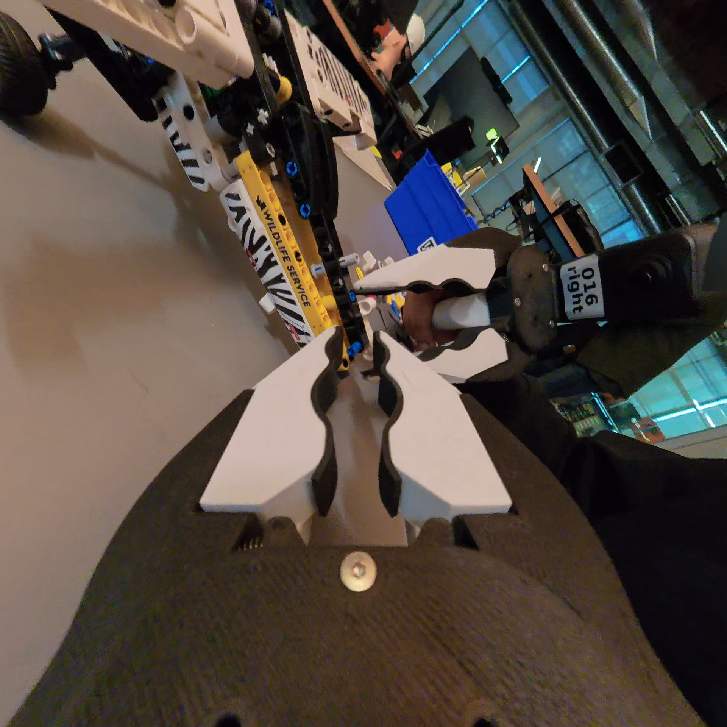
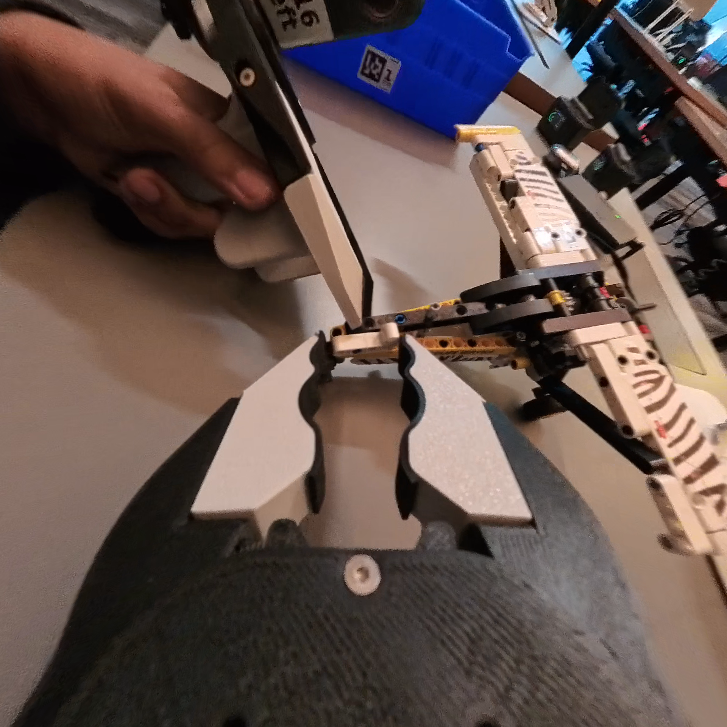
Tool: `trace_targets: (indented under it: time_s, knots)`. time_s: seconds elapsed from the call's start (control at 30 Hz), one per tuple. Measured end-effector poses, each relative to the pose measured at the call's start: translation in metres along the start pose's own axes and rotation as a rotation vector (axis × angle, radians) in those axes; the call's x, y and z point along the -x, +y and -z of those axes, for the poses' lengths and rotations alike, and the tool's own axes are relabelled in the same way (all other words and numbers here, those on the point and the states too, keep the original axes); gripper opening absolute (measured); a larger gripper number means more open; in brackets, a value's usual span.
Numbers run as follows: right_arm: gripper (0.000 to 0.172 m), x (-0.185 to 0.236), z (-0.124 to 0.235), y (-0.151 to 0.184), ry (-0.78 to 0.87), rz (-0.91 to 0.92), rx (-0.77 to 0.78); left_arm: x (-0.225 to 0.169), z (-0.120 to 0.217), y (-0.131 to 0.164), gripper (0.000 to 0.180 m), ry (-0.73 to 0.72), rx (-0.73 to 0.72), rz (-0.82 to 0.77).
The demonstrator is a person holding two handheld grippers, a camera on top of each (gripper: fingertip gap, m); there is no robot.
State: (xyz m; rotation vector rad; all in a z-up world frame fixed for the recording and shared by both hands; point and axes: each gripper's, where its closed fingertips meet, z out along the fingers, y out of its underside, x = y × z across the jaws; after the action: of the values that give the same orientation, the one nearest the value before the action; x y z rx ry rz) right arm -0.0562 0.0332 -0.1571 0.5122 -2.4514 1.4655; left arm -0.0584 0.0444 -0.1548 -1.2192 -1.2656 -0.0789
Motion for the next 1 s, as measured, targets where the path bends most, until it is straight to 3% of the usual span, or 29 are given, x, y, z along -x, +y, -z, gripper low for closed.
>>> trace_targets:
  time_s: [0.3,0.77,0.9,1.0]
  knots:
    - [0.032,0.005,0.003,-0.005,0.022,0.029,-0.018,-0.006,0.0,0.003,0.007,0.136,0.066,0.153]
    - [0.032,0.01,0.013,-0.007,-0.029,0.0,-0.059,-0.015,0.003,0.007,0.005,0.193,0.092,0.167]
    - [0.031,-0.014,0.033,0.008,0.05,-0.052,-0.039,-0.008,0.015,-0.003,0.005,0.187,0.033,0.2]
    - [0.031,-0.021,0.048,-0.004,0.033,-0.147,-0.141,-0.005,0.026,-0.009,0.005,0.205,0.007,0.214]
